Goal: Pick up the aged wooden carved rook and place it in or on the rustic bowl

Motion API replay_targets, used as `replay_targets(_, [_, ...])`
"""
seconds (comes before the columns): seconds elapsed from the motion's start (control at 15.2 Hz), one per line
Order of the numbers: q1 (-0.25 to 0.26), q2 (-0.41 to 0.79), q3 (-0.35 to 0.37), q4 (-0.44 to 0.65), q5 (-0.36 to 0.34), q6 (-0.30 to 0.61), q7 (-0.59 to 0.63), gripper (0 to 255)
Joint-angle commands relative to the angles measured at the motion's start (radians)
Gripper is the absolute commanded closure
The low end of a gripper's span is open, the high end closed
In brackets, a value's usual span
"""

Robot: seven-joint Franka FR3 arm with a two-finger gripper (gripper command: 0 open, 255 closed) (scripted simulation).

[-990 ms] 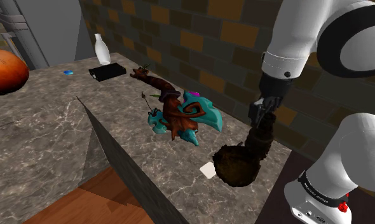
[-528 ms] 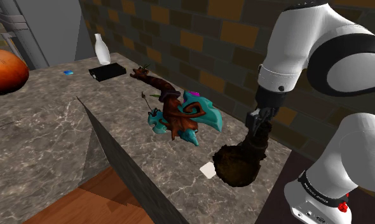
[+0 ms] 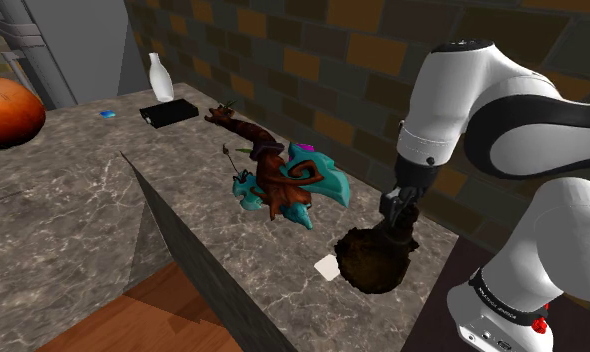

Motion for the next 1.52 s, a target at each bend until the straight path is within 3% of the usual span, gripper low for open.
replay_targets(0.0, [0.003, 0.01, 0.006, -0.025, 0.006, 0.036, 0.001, 255])
replay_targets(0.53, [0.003, 0.014, 0.008, -0.031, 0.007, 0.046, 0.001, 255])
replay_targets(0.59, [0.003, 0.014, 0.008, -0.031, 0.007, 0.046, 0.001, 0])
replay_targets(0.92, [0.003, 0.014, 0.008, -0.031, 0.007, 0.046, 0.001, 0])
replay_targets(1.19, [-0.006, -0.015, -0.011, 0.083, -0.012, -0.096, 0.003, 0])
replay_targets(1.45, [-0.006, -0.015, -0.011, 0.083, -0.012, -0.096, 0.003, 0])
